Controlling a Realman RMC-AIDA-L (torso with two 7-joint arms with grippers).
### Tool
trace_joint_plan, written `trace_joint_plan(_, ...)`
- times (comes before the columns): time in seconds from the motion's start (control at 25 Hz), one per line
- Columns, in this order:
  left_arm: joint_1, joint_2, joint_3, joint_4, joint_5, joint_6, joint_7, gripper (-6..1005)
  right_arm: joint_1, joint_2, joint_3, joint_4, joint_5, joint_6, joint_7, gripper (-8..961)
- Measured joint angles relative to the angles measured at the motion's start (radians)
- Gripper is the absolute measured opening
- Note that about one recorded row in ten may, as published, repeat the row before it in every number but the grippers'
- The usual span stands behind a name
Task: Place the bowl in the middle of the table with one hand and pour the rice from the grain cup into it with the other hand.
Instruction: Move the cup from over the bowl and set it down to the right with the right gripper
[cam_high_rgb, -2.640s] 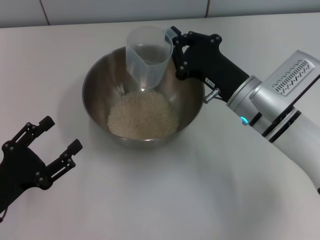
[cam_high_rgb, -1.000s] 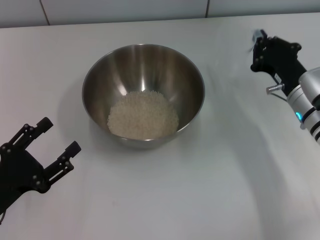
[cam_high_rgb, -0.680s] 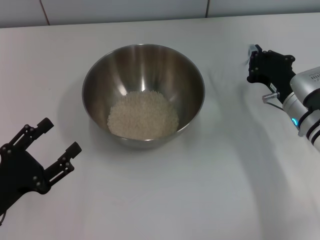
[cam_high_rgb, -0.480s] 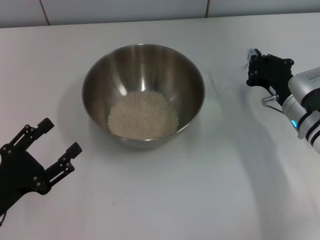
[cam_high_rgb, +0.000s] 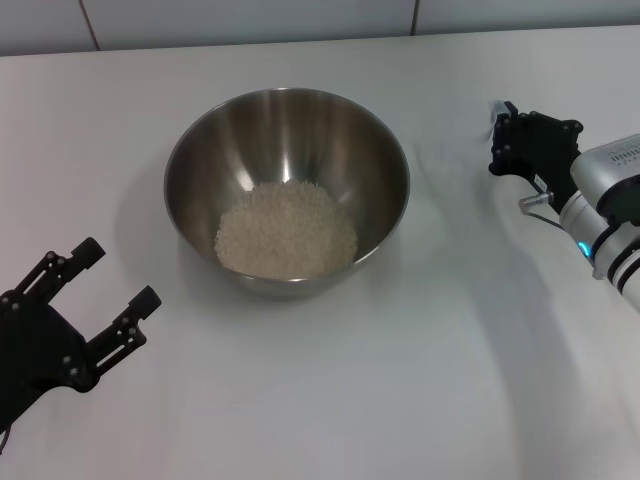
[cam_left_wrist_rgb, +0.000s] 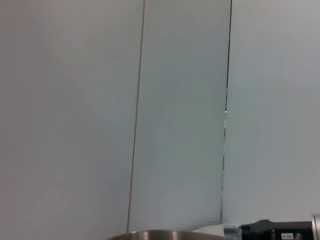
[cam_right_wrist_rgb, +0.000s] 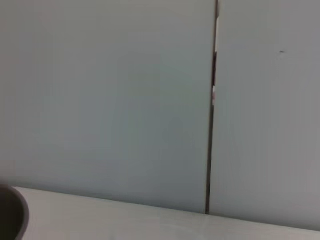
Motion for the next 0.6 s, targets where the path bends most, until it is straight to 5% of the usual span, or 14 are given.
trace_joint_plan(0.44, 0.004, 0.001, 0.000, 0.000, -0.001, 0.012, -0.002, 808, -0.003, -0.001, -0.002, 0.000, -0.021, 0.021, 0.002, 173)
trace_joint_plan(0.6, 0.004, 0.001, 0.000, 0.000, -0.001, 0.013, -0.002, 808, -0.011, 0.000, -0.003, 0.001, -0.021, 0.021, 0.001, 357)
